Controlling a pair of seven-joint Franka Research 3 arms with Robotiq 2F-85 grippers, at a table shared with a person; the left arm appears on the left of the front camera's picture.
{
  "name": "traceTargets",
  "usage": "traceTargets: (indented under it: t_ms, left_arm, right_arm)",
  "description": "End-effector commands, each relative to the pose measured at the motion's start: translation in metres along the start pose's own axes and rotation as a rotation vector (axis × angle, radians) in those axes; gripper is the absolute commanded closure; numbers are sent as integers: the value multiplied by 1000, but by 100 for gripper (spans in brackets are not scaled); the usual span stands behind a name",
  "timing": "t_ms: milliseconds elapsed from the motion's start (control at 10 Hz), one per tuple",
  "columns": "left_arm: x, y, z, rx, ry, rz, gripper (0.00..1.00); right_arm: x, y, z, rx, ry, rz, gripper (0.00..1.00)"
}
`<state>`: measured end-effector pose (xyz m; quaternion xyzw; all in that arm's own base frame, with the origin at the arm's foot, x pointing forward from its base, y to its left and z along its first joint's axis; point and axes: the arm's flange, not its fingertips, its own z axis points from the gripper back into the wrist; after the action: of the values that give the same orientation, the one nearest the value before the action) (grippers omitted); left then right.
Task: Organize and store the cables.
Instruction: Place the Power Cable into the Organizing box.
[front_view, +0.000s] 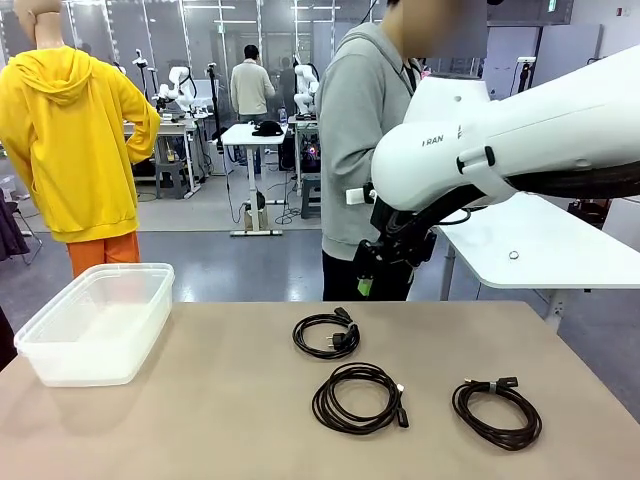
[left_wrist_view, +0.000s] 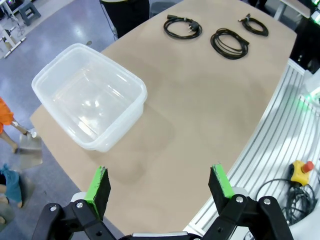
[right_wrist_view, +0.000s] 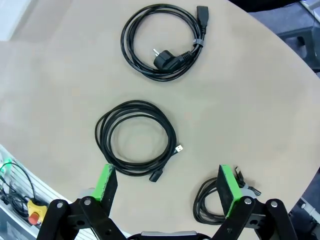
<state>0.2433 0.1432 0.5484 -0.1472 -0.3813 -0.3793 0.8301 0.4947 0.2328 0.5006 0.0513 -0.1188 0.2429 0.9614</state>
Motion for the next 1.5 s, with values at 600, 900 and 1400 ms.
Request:
traceTargets:
  t_ms: [600,900,1400]
  left_arm:
    - [1,0,0,-6,-7,-10,0]
    - [1,0,0,-6,-7,-10,0]
    - [1,0,0,-6,-7,-10,0]
  right_arm:
    - [45,-11,-57,-91,23,-232,0]
    - [85,-14,-110,-88,40,-352,0]
    - [132,-33,-188,-164,115,-454,0]
